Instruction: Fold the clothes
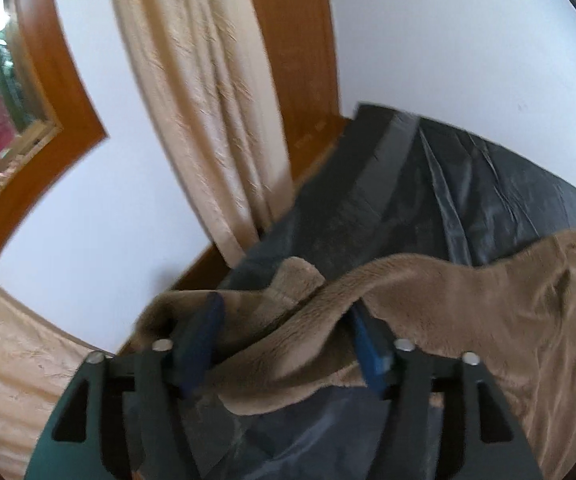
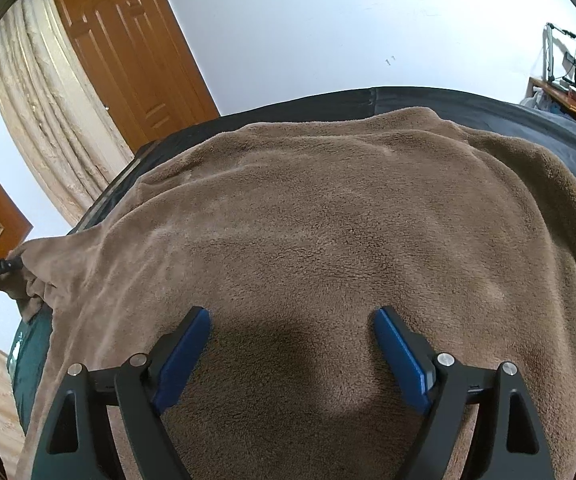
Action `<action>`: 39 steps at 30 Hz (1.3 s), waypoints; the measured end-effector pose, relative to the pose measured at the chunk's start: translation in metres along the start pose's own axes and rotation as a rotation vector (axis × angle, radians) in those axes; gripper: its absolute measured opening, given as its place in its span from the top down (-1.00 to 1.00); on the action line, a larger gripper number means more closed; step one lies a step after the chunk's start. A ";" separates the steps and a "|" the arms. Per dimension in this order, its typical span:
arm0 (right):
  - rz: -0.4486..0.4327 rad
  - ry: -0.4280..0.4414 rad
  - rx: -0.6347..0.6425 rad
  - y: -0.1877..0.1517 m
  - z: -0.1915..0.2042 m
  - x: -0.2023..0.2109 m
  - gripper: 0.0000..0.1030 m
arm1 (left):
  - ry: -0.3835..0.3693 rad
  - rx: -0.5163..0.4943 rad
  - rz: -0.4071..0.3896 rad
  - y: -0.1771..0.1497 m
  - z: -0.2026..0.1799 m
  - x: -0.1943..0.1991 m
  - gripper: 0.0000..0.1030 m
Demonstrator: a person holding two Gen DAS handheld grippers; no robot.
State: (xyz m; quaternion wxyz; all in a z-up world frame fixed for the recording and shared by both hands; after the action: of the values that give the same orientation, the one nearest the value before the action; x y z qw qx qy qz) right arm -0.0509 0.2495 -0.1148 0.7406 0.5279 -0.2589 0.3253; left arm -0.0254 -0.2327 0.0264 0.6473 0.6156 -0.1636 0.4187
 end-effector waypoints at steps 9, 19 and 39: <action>0.001 0.001 -0.001 0.000 -0.001 0.000 -0.68 | -0.022 -0.056 -0.173 0.016 -0.059 0.042 -0.57; 0.001 0.008 -0.006 0.000 -0.002 -0.001 -0.68 | -0.350 -0.319 0.025 0.005 -0.215 -0.007 -0.57; 0.009 -0.010 0.019 -0.002 -0.001 0.000 -0.72 | -0.297 -0.172 0.167 0.057 -0.265 -0.111 -0.65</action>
State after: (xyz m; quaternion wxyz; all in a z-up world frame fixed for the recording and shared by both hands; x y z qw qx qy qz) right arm -0.0497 0.2498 -0.1164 0.7328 0.5353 -0.2620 0.3284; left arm -0.2145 -0.0290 -0.0664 0.6294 0.5972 -0.3432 0.3597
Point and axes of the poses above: each gripper's, at about its wrist camera, not at the fingertips, and x roughly against the way its jaws point, z to its left, y to its top, the point moved 2 cm from there along -x, roughly the way its jaws point, and after that the axes turned 4 degrees about -x, right-handed, at the moved point
